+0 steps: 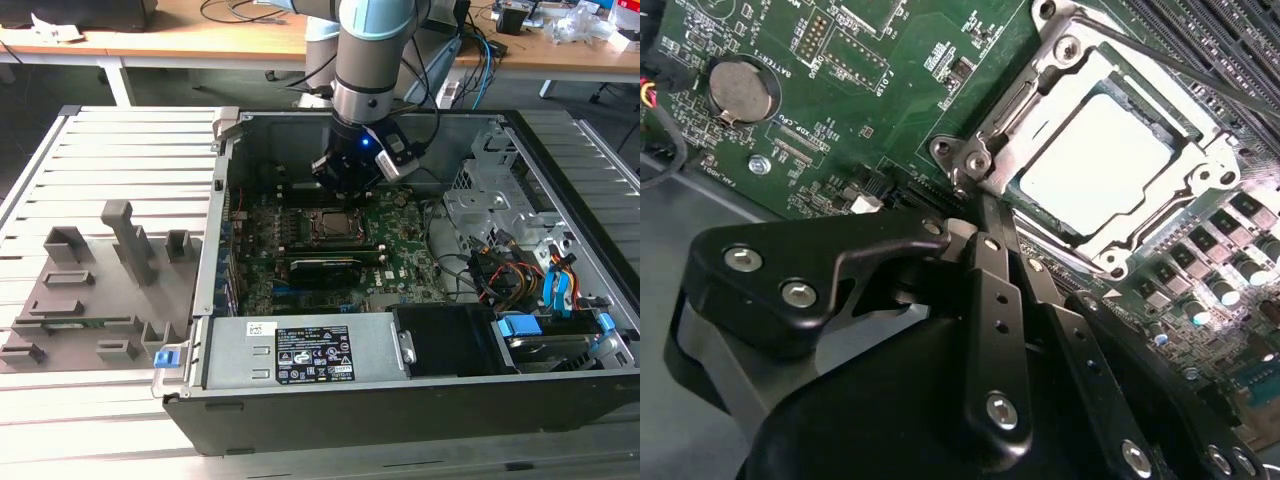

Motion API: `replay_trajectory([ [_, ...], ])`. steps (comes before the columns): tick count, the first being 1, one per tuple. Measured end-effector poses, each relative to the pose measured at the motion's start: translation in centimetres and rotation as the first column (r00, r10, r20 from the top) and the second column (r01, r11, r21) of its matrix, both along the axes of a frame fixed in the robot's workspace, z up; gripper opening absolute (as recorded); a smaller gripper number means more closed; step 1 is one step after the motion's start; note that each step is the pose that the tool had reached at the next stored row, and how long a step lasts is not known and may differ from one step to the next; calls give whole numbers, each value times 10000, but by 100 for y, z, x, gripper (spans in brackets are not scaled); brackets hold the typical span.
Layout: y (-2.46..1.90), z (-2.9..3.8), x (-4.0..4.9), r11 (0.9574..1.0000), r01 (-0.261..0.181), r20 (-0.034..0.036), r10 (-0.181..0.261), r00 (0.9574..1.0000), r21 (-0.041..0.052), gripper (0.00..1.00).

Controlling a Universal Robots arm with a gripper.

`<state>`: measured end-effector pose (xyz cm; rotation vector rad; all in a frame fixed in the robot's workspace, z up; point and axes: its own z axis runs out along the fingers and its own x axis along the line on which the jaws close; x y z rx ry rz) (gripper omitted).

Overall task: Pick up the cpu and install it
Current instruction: 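Install the first cpu locking lever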

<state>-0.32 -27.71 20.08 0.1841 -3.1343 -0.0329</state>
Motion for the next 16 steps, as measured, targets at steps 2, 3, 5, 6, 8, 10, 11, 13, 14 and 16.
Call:
replay_trajectory([
  [2,4,23,2,10000,1,21,-1,10000,11,11],
  [3,0,56,0,10000,0,19,0,10000,-10,11],
  [5,-14,65,0,10000,1,22,-1,10000,-11,11],
  [6,-47,65,0,10000,1,22,-1,10000,-11,11],
  [8,-110,65,0,10000,0,22,0,10000,-12,11],
  [10,-171,65,0,10000,1,22,-1,10000,-13,11],
  [11,-198,65,0,10000,0,22,0,10000,-14,11],
  [13,-245,65,0,10000,1,22,-1,10000,-14,11],
  [14,-277,65,0,10000,0,22,0,10000,-16,11],
  [16,-339,65,0,10000,1,22,-1,10000,-18,11],
])
